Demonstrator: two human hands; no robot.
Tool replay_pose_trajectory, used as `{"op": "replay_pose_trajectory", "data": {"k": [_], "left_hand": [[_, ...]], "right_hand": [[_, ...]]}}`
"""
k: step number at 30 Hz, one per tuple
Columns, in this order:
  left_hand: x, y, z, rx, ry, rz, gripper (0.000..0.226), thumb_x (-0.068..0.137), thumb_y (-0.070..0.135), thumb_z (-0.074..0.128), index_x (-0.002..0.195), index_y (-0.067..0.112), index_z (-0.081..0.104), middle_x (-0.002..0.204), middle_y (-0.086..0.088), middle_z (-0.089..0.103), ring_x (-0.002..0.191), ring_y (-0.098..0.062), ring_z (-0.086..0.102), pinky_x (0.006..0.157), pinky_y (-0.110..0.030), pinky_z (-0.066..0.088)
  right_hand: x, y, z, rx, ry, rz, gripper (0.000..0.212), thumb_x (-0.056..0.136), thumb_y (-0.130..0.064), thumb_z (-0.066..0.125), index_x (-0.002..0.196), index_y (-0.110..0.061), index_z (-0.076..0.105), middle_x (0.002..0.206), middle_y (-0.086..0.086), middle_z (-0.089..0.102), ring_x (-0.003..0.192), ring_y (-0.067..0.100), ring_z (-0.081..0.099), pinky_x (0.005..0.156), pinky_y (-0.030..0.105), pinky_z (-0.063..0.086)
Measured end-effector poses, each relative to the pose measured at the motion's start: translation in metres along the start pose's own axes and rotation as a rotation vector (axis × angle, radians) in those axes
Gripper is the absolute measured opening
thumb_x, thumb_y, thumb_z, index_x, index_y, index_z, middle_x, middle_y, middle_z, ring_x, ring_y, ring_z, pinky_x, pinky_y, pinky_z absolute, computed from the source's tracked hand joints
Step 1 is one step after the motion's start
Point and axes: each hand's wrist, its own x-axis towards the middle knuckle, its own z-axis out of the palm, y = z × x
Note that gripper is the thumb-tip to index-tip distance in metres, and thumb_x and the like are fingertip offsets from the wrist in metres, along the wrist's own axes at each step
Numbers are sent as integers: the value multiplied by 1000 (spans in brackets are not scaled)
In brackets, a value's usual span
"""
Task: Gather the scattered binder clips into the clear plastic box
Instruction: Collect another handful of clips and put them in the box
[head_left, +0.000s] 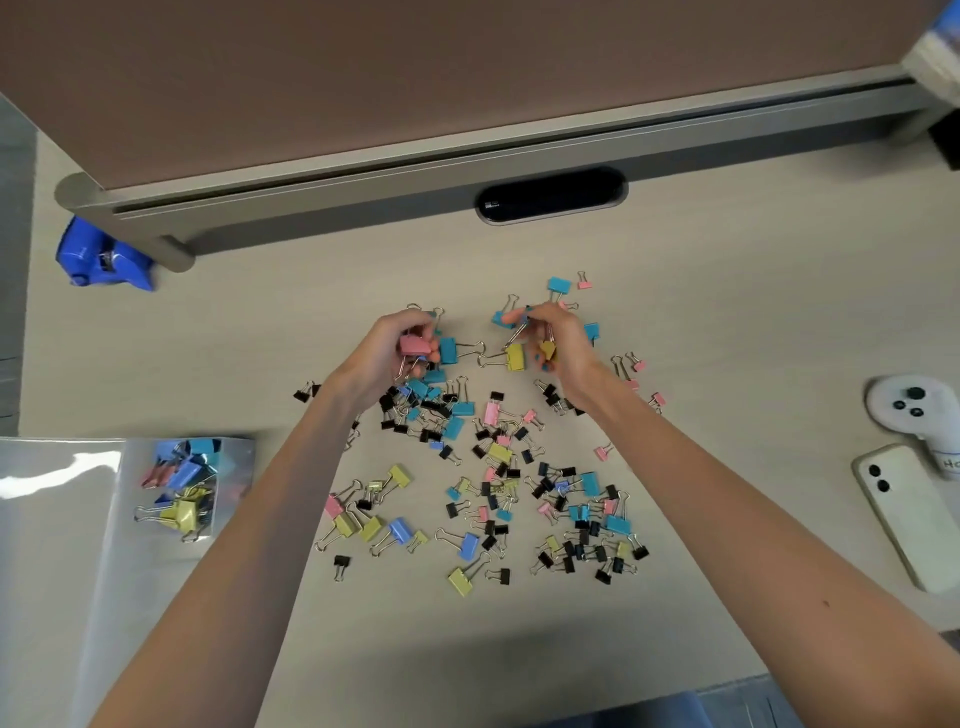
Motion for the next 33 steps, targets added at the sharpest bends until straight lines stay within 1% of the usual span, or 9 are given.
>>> {"op": "replay_pose_trajectory", "data": {"k": [4,8,11,14,18,20,24,30,33], "left_hand": [[-2,-6,7,217,142,55,40,96,32,53,63,9,53,60,-6,55,47,-12,55,49,-22,48],[4,-14,10,520,244,208,3,94,19,57,94,19,60,64,-4,56,51,-18,51,51,-28,46],[6,-20,13,1123,315,230,35,89,37,63,121,30,51,82,-2,61,74,-21,53,62,-32,41],[8,-23,18,1298,328,229,46,89,38,64,130,30,45,82,-2,57,78,-24,53,61,-30,38],[10,-26,22,1309,335,263,37,91,33,62,123,24,47,77,0,55,72,-24,52,59,-30,37],[9,-25,24,1319,338,275,35,91,33,61,121,21,47,76,1,54,71,-23,52,58,-30,37],[7,-24,25,1290,353,312,32,93,32,59,120,20,48,78,3,54,71,-21,51,59,-29,36],[8,-23,22,826,309,269,25,90,17,63,114,22,56,84,4,56,72,-18,53,60,-32,47],[5,-20,30,413,232,208,22,90,6,61,112,11,59,98,-1,56,60,-14,48,48,-16,46]], "right_hand": [[-8,6,-6,196,-156,38,33,90,-33,46,91,-7,67,76,4,56,51,12,35,52,27,24],[-10,8,-7,143,-82,108,44,91,-50,49,63,-16,50,64,1,52,48,11,37,49,25,27],[-15,7,-7,27,-1,107,43,93,-36,48,56,-16,41,54,2,46,47,14,39,52,28,30],[-18,6,-12,0,50,44,34,92,-17,49,59,-13,43,53,3,45,47,16,44,50,26,33],[-13,13,-25,-309,117,-125,19,89,-17,59,72,-15,51,63,-3,49,57,11,45,57,23,38],[-9,18,-33,-515,230,-223,9,88,-23,60,82,-18,55,74,-9,56,67,12,52,63,31,46],[-10,25,-47,-863,476,-242,31,89,-41,59,100,-13,49,85,-2,62,73,21,58,59,30,42],[-3,28,-52,-1010,497,-213,48,87,-47,60,107,-10,38,81,5,60,67,24,55,57,31,36],[1,22,-51,-1002,494,-197,49,87,-49,60,106,-10,39,85,6,61,68,23,54,58,31,36]]}}
